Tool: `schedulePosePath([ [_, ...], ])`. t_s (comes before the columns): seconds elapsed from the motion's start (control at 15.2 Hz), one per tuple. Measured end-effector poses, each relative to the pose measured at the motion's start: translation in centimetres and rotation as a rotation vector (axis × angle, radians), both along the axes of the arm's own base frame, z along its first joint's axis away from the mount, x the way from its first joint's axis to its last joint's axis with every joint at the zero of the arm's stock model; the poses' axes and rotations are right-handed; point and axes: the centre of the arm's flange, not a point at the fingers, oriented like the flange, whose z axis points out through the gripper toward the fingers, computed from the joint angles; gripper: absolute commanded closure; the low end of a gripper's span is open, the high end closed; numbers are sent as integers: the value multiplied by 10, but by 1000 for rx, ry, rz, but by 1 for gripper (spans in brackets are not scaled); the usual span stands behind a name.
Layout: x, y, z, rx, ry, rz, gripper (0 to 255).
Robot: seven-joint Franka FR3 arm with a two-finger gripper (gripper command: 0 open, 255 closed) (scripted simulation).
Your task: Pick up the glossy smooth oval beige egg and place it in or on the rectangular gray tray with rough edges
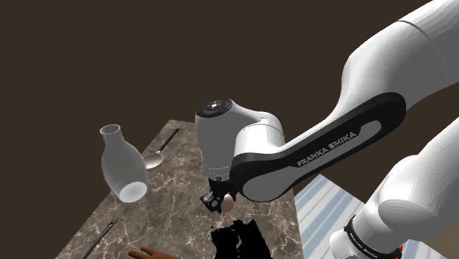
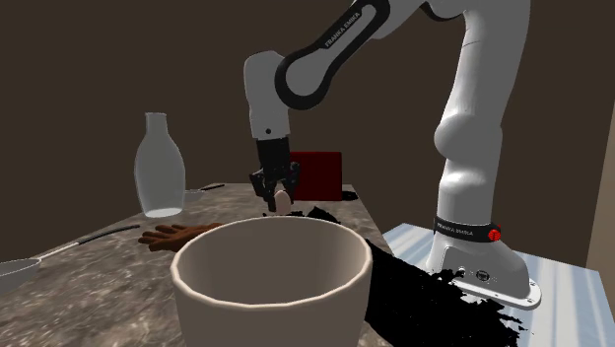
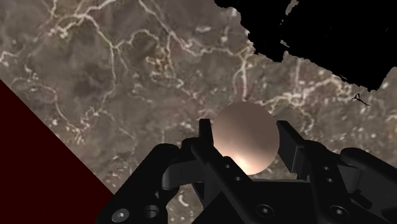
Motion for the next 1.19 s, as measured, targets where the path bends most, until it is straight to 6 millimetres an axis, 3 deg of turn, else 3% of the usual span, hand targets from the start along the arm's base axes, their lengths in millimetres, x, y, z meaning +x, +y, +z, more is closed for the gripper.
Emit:
schedulePosePath([
  [0.53, 0, 0, 2, 0, 0, 0, 255],
  [1.19, 0, 0, 51, 0, 0, 0, 255],
])
